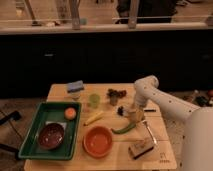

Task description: Wipe red bowl with brush

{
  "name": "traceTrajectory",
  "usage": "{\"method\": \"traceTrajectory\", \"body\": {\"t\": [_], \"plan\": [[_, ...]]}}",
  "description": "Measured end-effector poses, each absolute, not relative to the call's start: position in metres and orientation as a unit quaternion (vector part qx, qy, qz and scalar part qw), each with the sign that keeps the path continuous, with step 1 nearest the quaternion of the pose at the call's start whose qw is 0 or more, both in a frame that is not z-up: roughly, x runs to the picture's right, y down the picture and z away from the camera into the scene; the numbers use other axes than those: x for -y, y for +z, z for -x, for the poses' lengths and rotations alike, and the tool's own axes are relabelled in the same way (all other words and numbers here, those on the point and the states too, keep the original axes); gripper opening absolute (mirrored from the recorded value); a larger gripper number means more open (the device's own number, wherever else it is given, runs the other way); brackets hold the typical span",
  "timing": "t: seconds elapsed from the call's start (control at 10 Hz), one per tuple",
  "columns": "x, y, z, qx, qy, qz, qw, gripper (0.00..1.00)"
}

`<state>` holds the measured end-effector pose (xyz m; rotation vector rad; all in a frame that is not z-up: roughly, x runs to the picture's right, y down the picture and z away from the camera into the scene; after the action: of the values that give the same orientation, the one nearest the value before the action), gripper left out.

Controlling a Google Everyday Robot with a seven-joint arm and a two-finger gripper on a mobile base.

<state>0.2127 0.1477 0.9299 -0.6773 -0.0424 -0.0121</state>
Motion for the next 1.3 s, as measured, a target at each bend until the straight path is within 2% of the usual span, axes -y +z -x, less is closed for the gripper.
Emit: {"method": "traceTrajectory", "body": {"t": [0.3,0.6,0.9,1.3], "plan": [[-0.147,0.929,-0.213,0.02,-0.008,0.331,0.944,0.28],[-0.147,0.924,-0.213,0.019,-0.008,0.333,0.943,0.03],[-0.144,0.924,-0.212,0.02,-0.012,0.331,0.943,0.0],[-0.113,0.904,-0.214,0.044,-0.015,0.293,0.955,0.0]]}}
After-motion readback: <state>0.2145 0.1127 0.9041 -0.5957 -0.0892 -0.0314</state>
